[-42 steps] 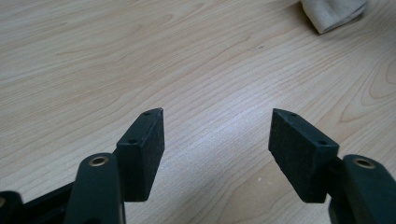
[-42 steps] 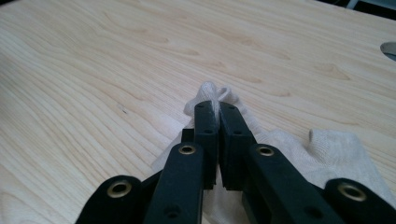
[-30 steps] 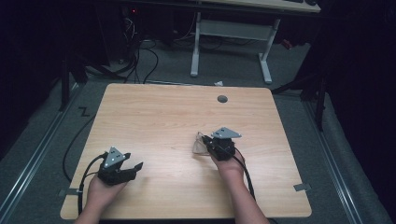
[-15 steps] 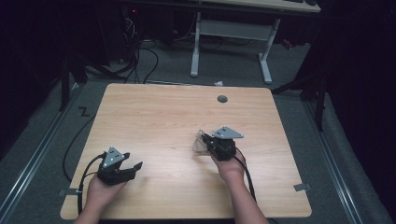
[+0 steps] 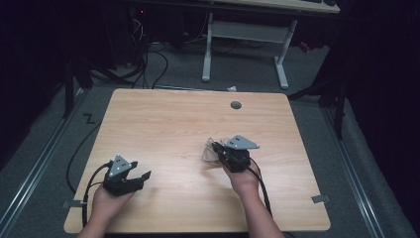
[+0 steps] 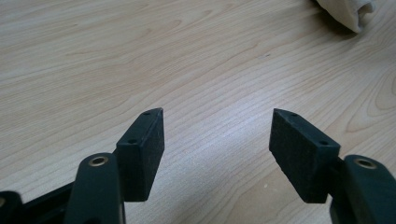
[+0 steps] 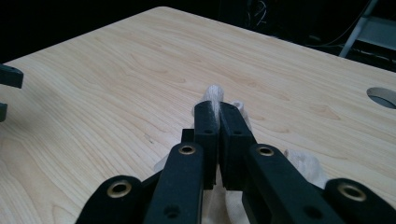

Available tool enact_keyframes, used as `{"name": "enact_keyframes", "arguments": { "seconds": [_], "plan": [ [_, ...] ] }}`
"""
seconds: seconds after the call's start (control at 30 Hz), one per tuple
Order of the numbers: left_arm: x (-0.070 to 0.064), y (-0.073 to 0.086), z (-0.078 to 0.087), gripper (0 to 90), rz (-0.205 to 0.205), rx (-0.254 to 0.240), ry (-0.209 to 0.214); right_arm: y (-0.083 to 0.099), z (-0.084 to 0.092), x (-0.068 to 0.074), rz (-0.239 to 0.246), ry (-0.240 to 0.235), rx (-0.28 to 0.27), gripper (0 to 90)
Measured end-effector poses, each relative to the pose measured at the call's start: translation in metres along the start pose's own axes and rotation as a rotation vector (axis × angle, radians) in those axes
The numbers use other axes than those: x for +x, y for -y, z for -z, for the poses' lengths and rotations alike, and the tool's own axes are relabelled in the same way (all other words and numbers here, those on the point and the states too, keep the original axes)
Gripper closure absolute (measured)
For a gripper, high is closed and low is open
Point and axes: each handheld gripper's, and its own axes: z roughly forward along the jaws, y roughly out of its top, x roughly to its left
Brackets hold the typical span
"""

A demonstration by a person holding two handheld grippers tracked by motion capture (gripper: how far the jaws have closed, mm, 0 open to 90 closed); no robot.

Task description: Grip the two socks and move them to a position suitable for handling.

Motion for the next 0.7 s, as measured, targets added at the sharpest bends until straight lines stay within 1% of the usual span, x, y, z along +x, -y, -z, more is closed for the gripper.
{"name": "enact_keyframes", "arguments": {
  "seconds": [0.1, 0.37, 0.47, 0.63, 0.7],
  "plan": [
    [0.0, 0.0, 0.0, 36.2, 0.006, -0.008, 0.002, -0.002, 0.002, 0.003, 0.003, -0.009, -0.009, 87.3],
    [0.0, 0.0, 0.001, 36.2, 0.004, -0.005, 0.002, -0.005, 0.006, 0.009, 0.02, -0.016, -0.03, 87.3],
    [0.0, 0.0, 0.001, 36.1, 0.005, -0.006, 0.001, -0.005, 0.006, 0.01, 0.022, -0.018, -0.026, 87.3],
    [0.0, 0.0, 0.0, 36.1, 0.006, -0.007, 0.0, -0.008, 0.01, 0.011, 0.03, -0.018, -0.046, 87.3],
    [0.0, 0.0, 0.0, 36.1, 0.004, -0.002, 0.003, -0.008, 0.01, 0.009, 0.019, -0.015, -0.047, 87.3]
  ]
}}
